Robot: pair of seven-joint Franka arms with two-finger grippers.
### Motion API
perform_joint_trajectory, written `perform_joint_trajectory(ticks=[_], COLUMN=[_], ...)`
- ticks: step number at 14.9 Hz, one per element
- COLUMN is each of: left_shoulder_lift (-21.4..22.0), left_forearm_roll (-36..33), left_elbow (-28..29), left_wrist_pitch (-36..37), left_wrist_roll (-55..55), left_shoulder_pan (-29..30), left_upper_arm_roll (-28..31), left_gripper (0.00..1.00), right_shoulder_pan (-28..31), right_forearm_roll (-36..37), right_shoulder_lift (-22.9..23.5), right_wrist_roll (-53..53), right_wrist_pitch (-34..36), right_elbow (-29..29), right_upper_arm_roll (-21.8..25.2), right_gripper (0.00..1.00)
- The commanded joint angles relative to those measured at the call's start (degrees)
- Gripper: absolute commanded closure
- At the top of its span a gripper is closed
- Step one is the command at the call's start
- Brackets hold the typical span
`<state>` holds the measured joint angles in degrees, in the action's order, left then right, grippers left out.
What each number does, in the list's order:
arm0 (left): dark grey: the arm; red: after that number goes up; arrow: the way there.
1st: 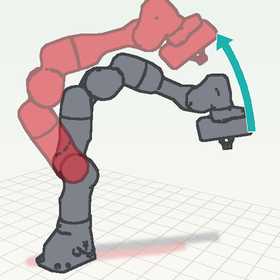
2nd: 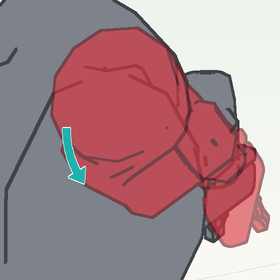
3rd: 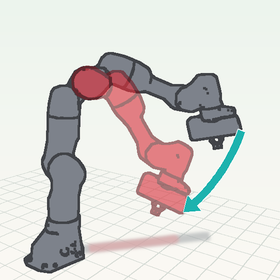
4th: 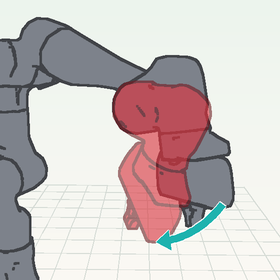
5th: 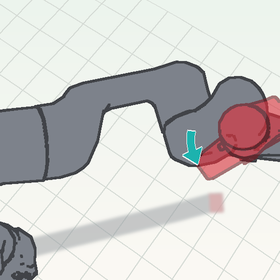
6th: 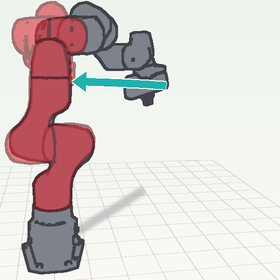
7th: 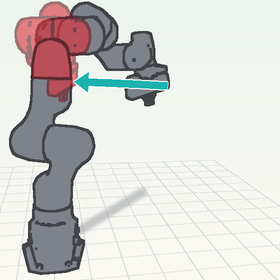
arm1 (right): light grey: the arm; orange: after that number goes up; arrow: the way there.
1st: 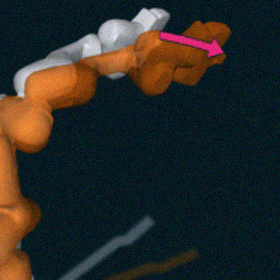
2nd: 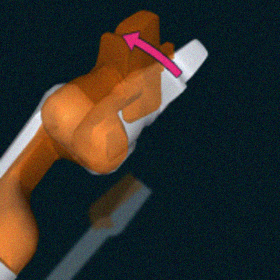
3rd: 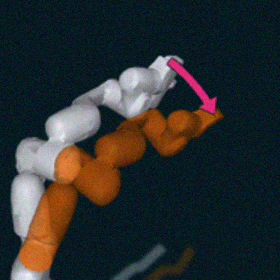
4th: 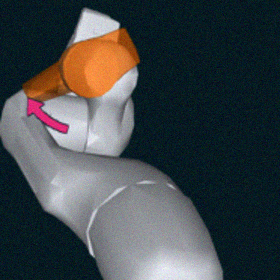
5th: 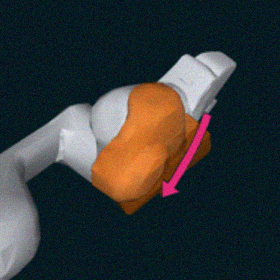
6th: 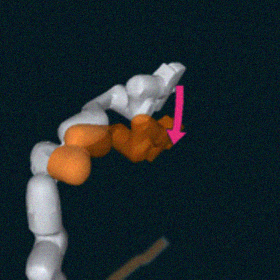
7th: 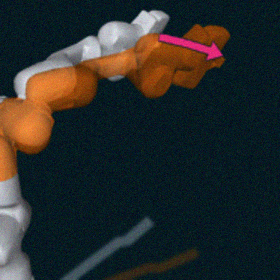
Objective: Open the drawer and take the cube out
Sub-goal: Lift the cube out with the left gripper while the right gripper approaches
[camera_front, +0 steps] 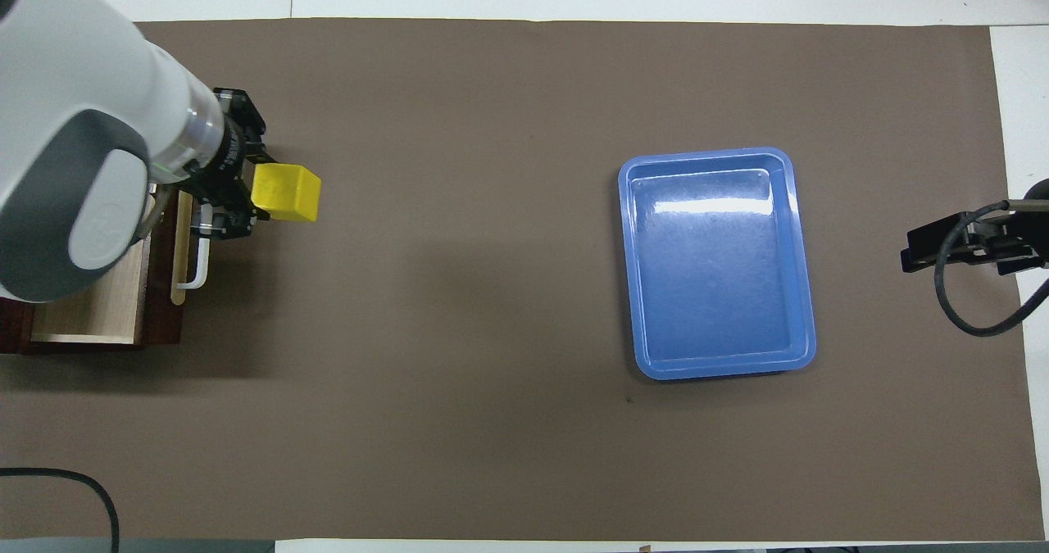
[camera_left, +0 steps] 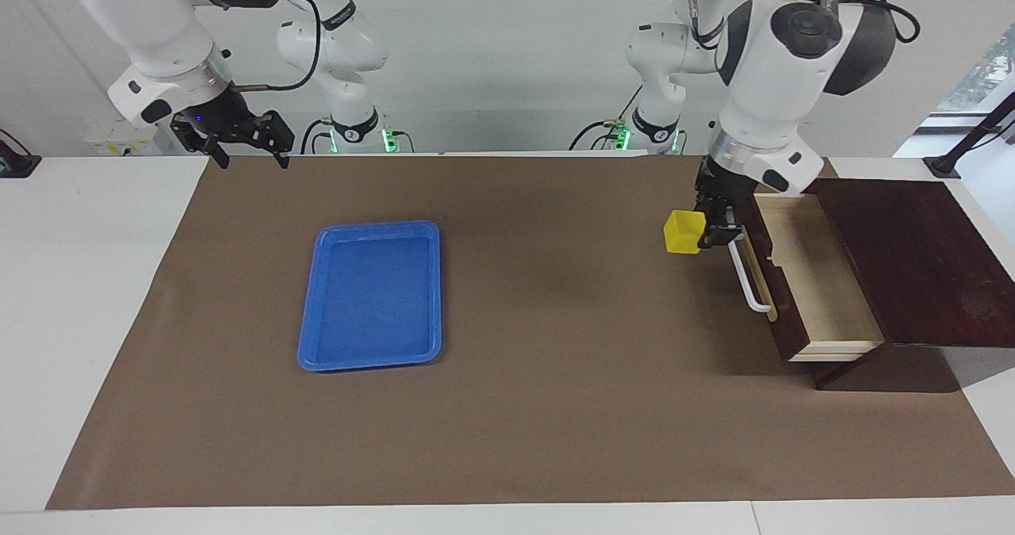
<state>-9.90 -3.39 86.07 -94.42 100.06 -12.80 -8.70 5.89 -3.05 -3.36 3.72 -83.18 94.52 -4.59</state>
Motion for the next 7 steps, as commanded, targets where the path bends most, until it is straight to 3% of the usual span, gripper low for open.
perform_joint_trajectory(ticks=[1,4,7], left_shoulder_lift=[-2.3,-3.7,-3.8], left_forearm_roll=[-0.7,-1.2,-2.1], left_elbow=[-1.2,-1.3,-1.6], left_wrist_pitch=[1.1,1.5,3.1], left_wrist_roll=[2.3,4.2,4.2], left_shoulder_pan=[-4.4,-7.8,-8.7], left_upper_arm_roll=[1.1,1.2,1.1], left_gripper=[1.0,1.0,1.0], right_shoulder_pan=[1.0,0.2,-2.7], right_forearm_roll=[-5.5,-12.3,-19.2], right_shoulder_lift=[-1.6,-3.7,-0.5], right_wrist_roll=[8.5,20.8,35.3], right_wrist_pitch=[-1.9,-6.2,-8.2], right_elbow=[4.0,10.7,11.4], right_upper_arm_roll=[-0.6,-0.8,-0.9], right_gripper=[0.0,0.0,0.0])
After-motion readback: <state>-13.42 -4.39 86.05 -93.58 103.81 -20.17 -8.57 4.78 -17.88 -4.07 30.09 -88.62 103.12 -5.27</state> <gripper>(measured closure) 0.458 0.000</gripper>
